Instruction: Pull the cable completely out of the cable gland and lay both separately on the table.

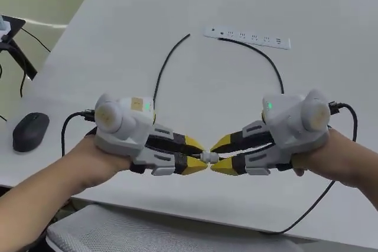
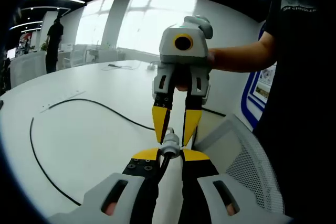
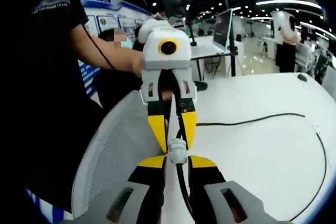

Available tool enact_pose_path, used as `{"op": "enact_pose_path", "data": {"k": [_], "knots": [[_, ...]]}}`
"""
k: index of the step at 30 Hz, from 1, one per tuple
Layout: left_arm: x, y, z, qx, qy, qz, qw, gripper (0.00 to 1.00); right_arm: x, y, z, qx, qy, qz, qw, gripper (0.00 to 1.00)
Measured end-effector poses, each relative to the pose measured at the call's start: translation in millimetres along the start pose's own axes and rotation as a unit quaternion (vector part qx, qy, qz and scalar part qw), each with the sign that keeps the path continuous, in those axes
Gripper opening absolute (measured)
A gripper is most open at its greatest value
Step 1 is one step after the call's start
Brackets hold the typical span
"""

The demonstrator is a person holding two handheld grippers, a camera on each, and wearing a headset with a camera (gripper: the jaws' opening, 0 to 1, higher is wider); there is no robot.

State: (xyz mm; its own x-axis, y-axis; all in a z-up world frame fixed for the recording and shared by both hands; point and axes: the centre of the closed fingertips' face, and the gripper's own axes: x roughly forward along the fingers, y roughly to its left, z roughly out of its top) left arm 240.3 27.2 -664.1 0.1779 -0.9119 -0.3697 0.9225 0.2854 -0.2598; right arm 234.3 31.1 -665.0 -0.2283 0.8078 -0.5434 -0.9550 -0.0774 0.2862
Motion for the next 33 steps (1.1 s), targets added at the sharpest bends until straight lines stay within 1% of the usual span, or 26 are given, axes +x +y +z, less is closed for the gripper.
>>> {"op": "enact_pose_path", "data": {"k": [1,2,3,4,5,6,7,9,10,11,12,13,14,15,16,17,18,19,21,25,27,29,31,32,33], "knots": [[-0.3,-1.1,-0.4,0.003,0.003,-0.002,1.0000,0.15,-2.1,1.1,0.7,0.046,-0.009,0.014,0.9988,0.12],[-0.4,-0.4,-0.2,0.007,0.005,0.001,1.0000,0.15,-3.8,-1.4,0.8,0.066,-0.014,0.017,0.9976,0.14],[-0.8,0.2,0.9,0.013,0.007,0.003,0.9999,0.15,-6.0,-4.4,2.7,0.079,-0.027,0.024,0.9962,0.15],[-1.0,0.2,2.1,0.015,0.006,0.004,0.9999,0.15,-6.6,-4.3,2.9,0.088,-0.030,0.029,0.9953,0.15],[-1.2,0.3,3.3,0.016,0.005,0.004,0.9999,0.15,-8.3,-2.9,0.6,0.129,-0.029,0.051,0.9899,0.13],[-1.1,0.1,5.0,0.018,0.005,0.005,0.9998,0.15,-8.9,-5.8,1.2,0.142,-0.034,0.053,0.9879,0.12],[-0.9,-0.8,6.3,0.021,0.006,0.004,0.9998,0.15,-9.7,-9.2,5.2,0.157,-0.053,0.059,0.9843,0.12],[-0.2,-2.4,6.7,0.028,0.011,0.002,0.9995,0.15,-11.6,-7.0,11.2,0.196,-0.073,0.084,0.9742,0.14],[0.2,-2.6,6.3,0.035,0.016,0.003,0.9992,0.15,-12.3,-4.8,12.8,0.206,-0.077,0.095,0.9708,0.14],[0.3,-3.4,7.2,0.038,0.017,0.003,0.9991,0.15,-12.9,-2.7,13.6,0.214,-0.079,0.108,0.9676,0.12],[0.0,-3.7,8.1,0.039,0.017,0.003,0.9991,0.15,-12.8,-5.1,12.8,0.208,-0.078,0.104,0.9693,0.11],[-0.6,-2.9,9.2,0.041,0.016,0.004,0.9990,0.15,-12.8,-4.2,12.9,0.214,-0.078,0.110,0.9675,0.11],[-0.8,-2.8,10.0,0.042,0.015,0.003,0.9990,0.15,-13.2,-0.3,14.4,0.228,-0.079,0.122,0.9628,0.12],[-0.8,-3.2,10.8,0.042,0.015,0.002,0.9990,0.15,-13.2,0.4,15.0,0.231,-0.080,0.126,0.9615,0.13],[-0.5,-3.4,11.8,0.047,0.015,0.003,0.9988,0.15,-12.9,0.1,15.8,0.228,-0.082,0.125,0.9620,0.13],[-0.4,-3.3,11.8,0.049,0.017,0.003,0.9987,0.15,-12.7,1.2,17.1,0.230,-0.084,0.129,0.9610,0.13],[-0.2,-3.1,12.0,0.050,0.018,0.003,0.9986,0.15,-12.6,4.0,18.1,0.235,-0.083,0.138,0.9586,0.12],[-0.3,-2.8,12.1,0.050,0.017,0.003,0.9986,0.15,-11.7,5.1,17.5,0.235,-0.080,0.141,0.9583,0.12],[-0.1,-1.9,12.6,0.051,0.016,0.004,0.9985,0.15,-9.4,5.3,14.3,0.231,-0.070,0.139,0.9606,0.11],[0.0,0.5,10.8,0.054,0.021,0.005,0.9983,0.15,-9.7,8.2,14.6,0.238,-0.070,0.148,0.9573,0.09],[0.3,0.8,10.3,0.052,0.022,0.004,0.9984,0.15,-9.8,8.1,14.2,0.237,-0.070,0.148,0.9578,0.09],[0.8,-0.1,10.4,0.047,0.022,0.002,0.9987,0.15,-10.2,9.5,14.0,0.228,-0.068,0.147,0.9600,0.08],[1.4,0.4,10.4,0.044,0.022,0.005,0.9988,0.14,-10.0,8.8,13.7,0.215,-0.067,0.140,0.9643,0.08],[1.6,0.1,10.4,0.040,0.022,0.004,0.9989,0.14,-10.1,9.2,13.7,0.211,-0.065,0.138,0.9654,0.08],[1.6,0.2,10.1,0.038,0.022,0.004,0.9990,0.14,-9.8,9.7,13.3,0.203,-0.062,0.134,0.9681,0.07]]}}
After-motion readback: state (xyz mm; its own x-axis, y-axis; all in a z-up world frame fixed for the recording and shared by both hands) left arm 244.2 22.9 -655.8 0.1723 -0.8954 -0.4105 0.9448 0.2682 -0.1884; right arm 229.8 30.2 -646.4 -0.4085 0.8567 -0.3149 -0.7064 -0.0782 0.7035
